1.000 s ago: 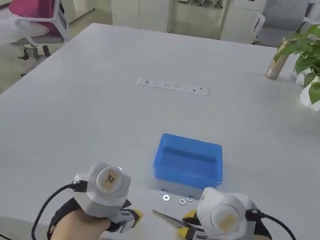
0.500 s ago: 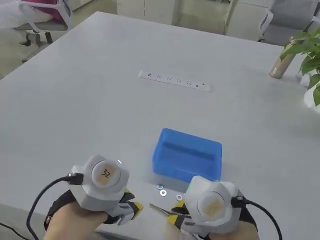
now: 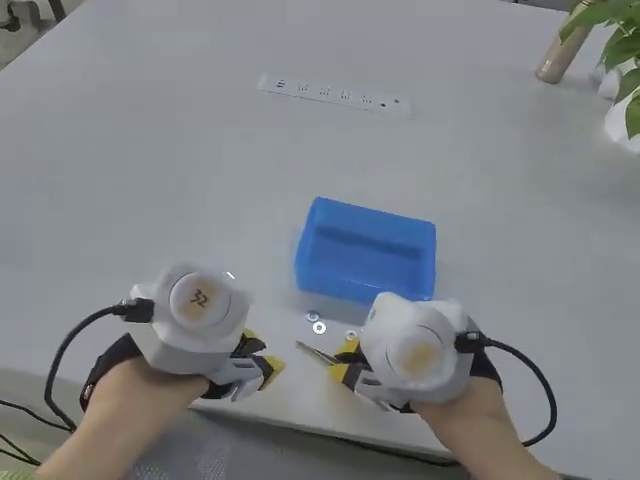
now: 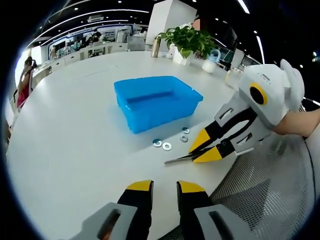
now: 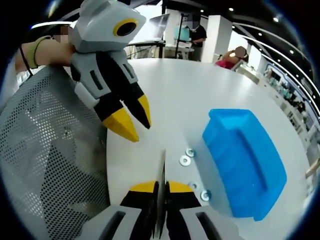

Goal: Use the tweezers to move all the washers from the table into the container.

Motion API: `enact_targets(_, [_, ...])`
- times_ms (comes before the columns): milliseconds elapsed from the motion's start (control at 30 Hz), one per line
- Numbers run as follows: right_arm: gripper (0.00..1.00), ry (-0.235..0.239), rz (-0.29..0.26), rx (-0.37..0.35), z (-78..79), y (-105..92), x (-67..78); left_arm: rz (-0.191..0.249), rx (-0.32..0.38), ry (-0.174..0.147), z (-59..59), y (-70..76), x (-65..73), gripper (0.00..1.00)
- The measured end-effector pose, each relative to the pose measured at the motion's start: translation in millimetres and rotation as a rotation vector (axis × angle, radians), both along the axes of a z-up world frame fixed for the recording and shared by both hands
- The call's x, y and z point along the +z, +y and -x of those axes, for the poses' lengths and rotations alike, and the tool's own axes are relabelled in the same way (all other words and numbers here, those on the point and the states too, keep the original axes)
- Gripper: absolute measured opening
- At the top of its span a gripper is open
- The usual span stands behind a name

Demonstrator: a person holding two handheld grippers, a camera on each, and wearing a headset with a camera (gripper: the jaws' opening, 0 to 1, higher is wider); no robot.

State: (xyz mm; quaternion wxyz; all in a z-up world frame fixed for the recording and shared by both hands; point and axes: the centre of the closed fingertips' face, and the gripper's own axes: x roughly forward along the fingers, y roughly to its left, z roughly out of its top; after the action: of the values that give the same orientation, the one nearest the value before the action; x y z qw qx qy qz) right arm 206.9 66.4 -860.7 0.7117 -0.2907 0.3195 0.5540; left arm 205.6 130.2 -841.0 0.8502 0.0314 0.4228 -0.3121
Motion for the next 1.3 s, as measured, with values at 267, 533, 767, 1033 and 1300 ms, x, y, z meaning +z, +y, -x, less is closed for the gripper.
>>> enact_targets(267, [0.01, 0.019, -0.122, 0.016, -1.5, -0.1, 12.8, 0.124, 0.003, 0.019, 2.6, -15.1, 8.0, 0.15])
enact_targets(533, [0.01, 0.086, -0.352, -0.037, -1.9, 5.9, 48.8, 0.419, 0.095, 0.042, -6.2, -28.5, 37.1, 0.11])
enact_targets(767, [0.01, 0.159, -0.479, -0.025, 3.1, 15.6, 67.7, 0.627, 0.177, 0.013, -18.6, -25.2, 60.7, 0.11])
enact_targets(1033, [0.02, 0.142, -0.468, 0.006, -1.1, 19.0, 69.0, 0.653, 0.052, -0.073, -16.2, -37.5, 79.9, 0.04])
enact_targets(1300, [0.02, 0.095, -0.403, 0.028, 0.9, 17.4, 60.3, 0.412, -0.191, -0.201, -9.2, -49.2, 77.2, 0.02])
